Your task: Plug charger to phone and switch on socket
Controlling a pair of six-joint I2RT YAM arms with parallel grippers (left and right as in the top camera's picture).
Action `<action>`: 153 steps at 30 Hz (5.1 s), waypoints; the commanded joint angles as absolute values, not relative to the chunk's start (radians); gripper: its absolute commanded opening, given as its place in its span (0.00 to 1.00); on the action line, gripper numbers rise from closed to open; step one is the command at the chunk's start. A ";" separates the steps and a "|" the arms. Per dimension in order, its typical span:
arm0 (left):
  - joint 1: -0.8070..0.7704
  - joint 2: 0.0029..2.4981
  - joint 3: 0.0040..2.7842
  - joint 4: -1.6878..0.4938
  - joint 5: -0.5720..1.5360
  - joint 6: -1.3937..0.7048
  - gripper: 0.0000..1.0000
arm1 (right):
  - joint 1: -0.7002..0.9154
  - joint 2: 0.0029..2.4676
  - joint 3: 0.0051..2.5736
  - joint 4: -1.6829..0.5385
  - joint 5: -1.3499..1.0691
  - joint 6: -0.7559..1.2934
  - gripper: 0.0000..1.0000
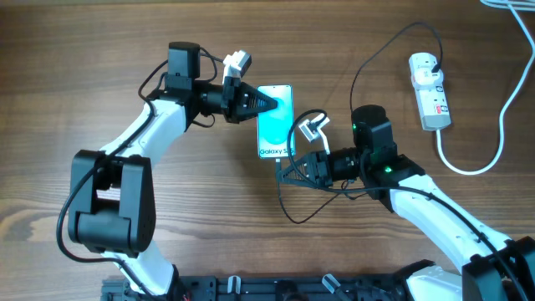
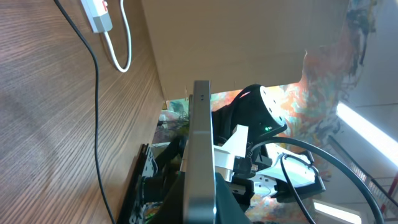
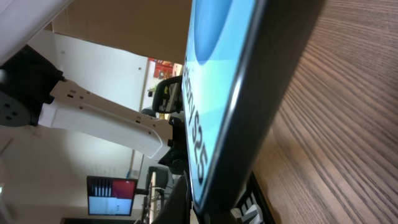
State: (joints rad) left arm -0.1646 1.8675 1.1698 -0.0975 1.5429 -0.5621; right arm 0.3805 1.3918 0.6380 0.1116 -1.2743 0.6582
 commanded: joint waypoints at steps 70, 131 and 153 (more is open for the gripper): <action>-0.122 1.859 1.176 -0.240 1.551 -0.347 0.04 | 0.426 1.401 0.640 0.145 -1.119 0.738 0.13; -0.199 1.857 1.176 -0.674 1.532 0.101 0.04 | 0.406 1.401 0.658 0.296 -1.095 0.841 0.05; -0.206 1.850 1.176 -0.708 1.504 0.102 0.04 | 0.406 1.401 0.701 0.297 -1.035 0.860 0.04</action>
